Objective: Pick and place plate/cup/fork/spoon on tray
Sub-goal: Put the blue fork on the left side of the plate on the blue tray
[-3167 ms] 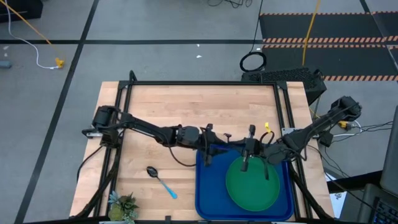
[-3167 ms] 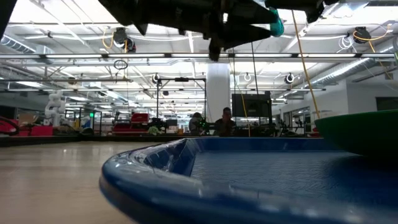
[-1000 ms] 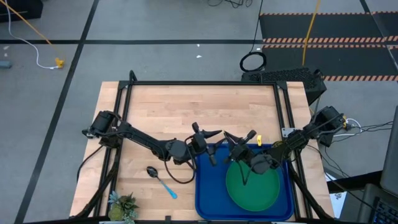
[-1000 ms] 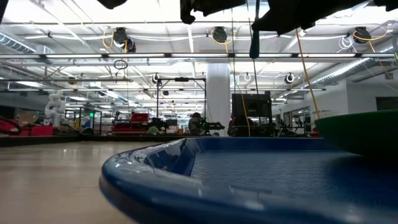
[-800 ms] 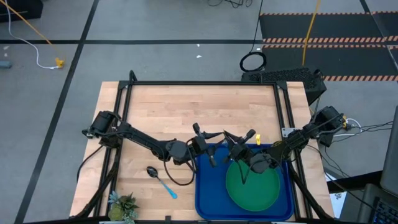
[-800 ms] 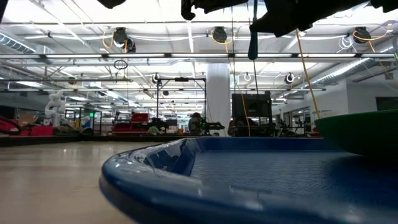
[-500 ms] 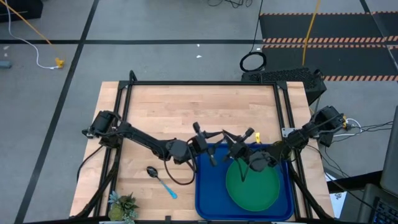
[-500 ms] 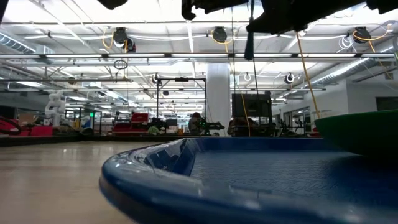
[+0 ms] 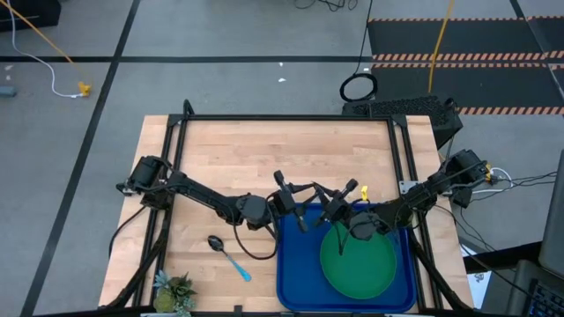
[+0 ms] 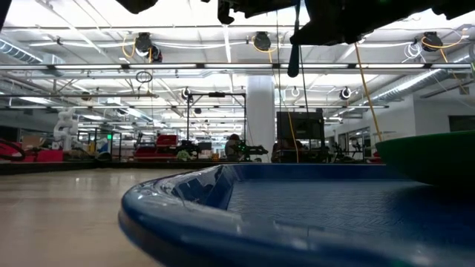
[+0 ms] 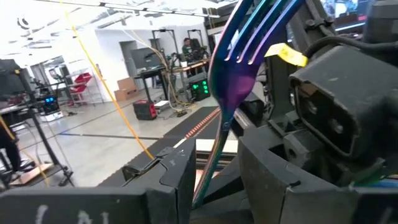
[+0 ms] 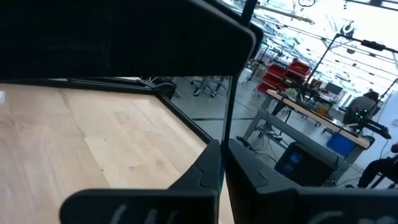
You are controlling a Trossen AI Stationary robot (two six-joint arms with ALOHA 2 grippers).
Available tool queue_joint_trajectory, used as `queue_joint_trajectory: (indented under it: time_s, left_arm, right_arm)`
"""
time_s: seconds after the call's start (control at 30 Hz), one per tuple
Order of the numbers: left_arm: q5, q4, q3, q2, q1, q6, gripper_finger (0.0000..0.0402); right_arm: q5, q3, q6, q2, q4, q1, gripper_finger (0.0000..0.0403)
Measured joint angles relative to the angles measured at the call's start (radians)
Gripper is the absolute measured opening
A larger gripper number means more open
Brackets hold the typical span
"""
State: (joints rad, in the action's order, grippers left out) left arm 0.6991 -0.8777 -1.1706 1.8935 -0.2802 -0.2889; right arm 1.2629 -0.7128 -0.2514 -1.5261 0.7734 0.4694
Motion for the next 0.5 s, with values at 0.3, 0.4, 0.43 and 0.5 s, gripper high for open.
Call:
queue_joint_trajectory:
  time_s: [0.3, 0.4, 0.43, 0.5]
  left_arm:
    - [0.025, -0.001, 0.000, 0.000, 0.005, 0.002, 0.0119]
    - [-0.001, 0.001, 0.000, 0.000, 0.005, -0.002, 0.0119]
    - [-0.020, 0.005, 0.000, -0.001, 0.007, -0.002, 0.0119]
    - [-0.056, 0.014, 0.000, -0.001, 0.012, 0.000, 0.0119]
  right_arm:
    - [0.045, 0.000, 0.000, 0.000, -0.007, 0.001, 0.0000]
    - [0.030, 0.000, -0.002, 0.000, -0.009, 0.001, 0.0000]
    - [0.014, 0.000, -0.002, 0.000, -0.013, 0.001, 0.0000]
    - [-0.007, 0.000, -0.003, 0.000, -0.018, 0.001, 0.0000]
